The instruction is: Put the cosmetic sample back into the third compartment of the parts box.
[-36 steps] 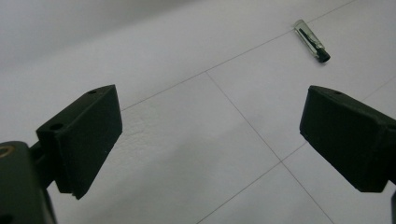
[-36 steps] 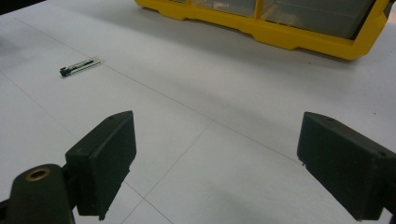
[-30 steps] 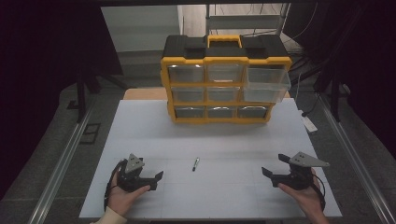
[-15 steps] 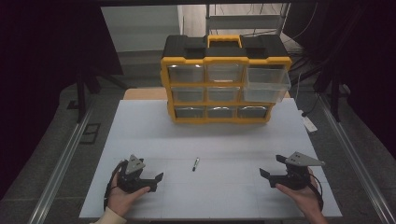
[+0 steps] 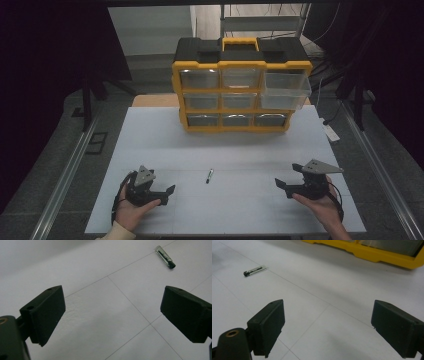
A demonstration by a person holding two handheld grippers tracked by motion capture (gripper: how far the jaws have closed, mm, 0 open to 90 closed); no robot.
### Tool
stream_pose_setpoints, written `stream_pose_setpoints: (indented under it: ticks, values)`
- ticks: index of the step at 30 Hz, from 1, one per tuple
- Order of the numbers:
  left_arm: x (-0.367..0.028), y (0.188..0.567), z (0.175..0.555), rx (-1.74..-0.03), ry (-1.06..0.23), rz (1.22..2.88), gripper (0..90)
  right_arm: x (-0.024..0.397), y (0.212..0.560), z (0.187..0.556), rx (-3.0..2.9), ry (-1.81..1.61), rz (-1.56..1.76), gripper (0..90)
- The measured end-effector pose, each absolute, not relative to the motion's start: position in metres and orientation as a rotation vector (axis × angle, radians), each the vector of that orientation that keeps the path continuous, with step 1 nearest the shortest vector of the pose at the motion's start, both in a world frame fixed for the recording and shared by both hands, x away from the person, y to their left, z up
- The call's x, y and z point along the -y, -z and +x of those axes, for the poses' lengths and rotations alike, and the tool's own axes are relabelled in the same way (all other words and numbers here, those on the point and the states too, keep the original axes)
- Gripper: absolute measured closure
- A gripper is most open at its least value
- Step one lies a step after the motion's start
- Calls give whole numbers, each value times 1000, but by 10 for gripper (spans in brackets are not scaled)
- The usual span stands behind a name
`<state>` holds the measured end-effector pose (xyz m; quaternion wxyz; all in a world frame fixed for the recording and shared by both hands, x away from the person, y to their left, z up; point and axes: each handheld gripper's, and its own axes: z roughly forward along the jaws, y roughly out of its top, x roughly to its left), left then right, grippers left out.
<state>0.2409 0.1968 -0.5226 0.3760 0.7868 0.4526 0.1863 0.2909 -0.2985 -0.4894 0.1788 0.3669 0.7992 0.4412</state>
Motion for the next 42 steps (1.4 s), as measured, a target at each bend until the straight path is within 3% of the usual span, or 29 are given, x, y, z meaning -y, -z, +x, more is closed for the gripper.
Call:
stream_pose_setpoints:
  ticks: [42]
  values:
    - [-194, 522, 244, -1135, -469, 2033, 67, 223, 455, 315, -2374, -1295, 863, 139]
